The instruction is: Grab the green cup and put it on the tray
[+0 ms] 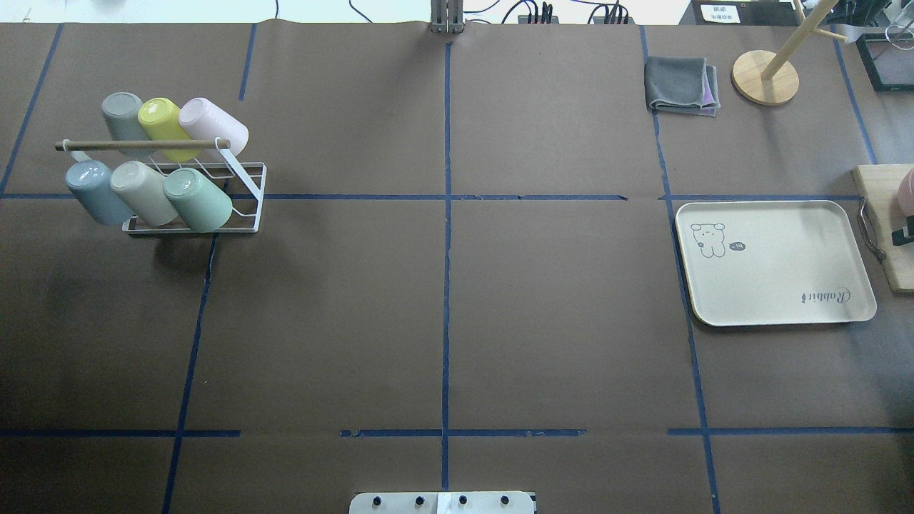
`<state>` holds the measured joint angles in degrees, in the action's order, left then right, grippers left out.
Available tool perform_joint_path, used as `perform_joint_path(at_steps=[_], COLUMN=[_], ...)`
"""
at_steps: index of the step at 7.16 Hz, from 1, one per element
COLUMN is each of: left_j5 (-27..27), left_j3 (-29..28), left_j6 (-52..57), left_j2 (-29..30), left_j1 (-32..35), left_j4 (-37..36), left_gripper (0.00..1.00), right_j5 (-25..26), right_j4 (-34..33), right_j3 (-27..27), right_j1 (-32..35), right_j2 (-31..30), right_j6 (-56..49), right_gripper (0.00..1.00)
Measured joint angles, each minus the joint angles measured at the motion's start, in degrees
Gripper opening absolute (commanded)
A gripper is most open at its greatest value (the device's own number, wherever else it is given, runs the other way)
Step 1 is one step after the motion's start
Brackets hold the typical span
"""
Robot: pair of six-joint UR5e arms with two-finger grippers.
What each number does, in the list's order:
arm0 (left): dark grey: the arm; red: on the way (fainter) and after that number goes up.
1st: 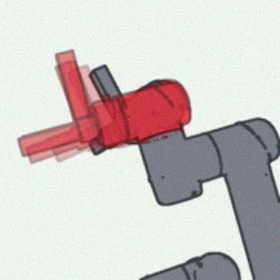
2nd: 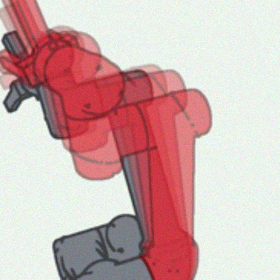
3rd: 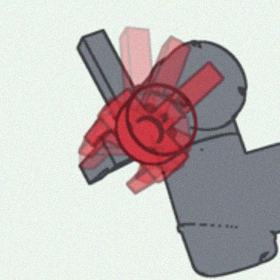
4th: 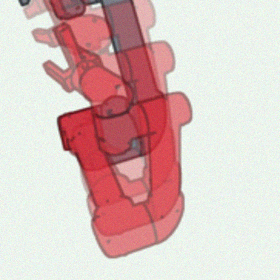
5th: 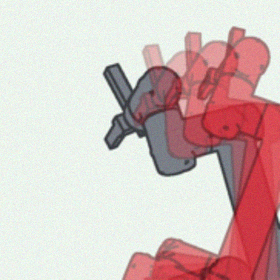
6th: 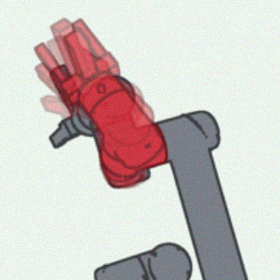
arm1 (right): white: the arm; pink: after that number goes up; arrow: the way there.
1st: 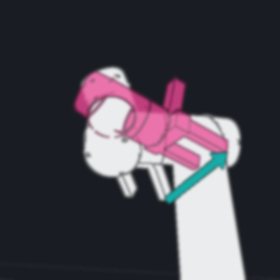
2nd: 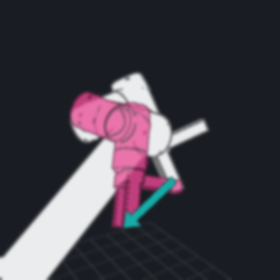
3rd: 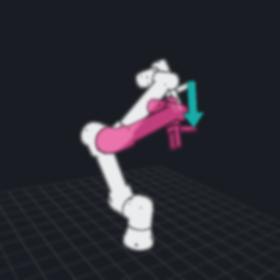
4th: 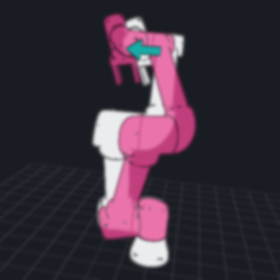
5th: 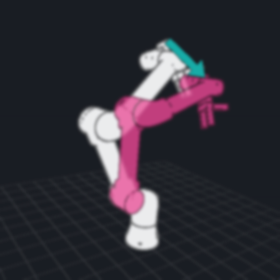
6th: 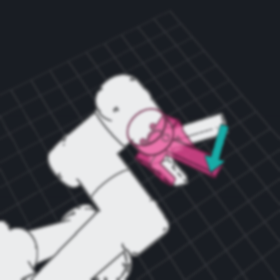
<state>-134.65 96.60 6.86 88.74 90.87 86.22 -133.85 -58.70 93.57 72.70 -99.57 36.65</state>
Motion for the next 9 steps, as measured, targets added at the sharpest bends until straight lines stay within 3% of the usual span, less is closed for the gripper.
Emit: perform_joint_path(at_steps=[3, 8, 9], left_j5=[0.0, 0.0, 0.0], left_j3=[0.3, 0.3, 0.3], left_j6=[0.0, 0.0, 0.0], left_j2=[0.0, 0.1, 0.1], left_j1=[0.0, 0.0, 0.0], left_j4=[0.0, 0.0, 0.0], left_gripper=[1.00, 1.00, 1.00], right_j5=[1.8, 1.8, 1.8], right_j4=[0.4, 2.8, 2.9], right_j3=[-0.8, -6.2, -6.7], right_j1=[-5.6, -8.7, -9.1], right_j2=[-0.2, 1.3, 1.6], right_j6=[3.7, 3.7, 3.7], right_gripper=[1.00, 1.00, 0.92])
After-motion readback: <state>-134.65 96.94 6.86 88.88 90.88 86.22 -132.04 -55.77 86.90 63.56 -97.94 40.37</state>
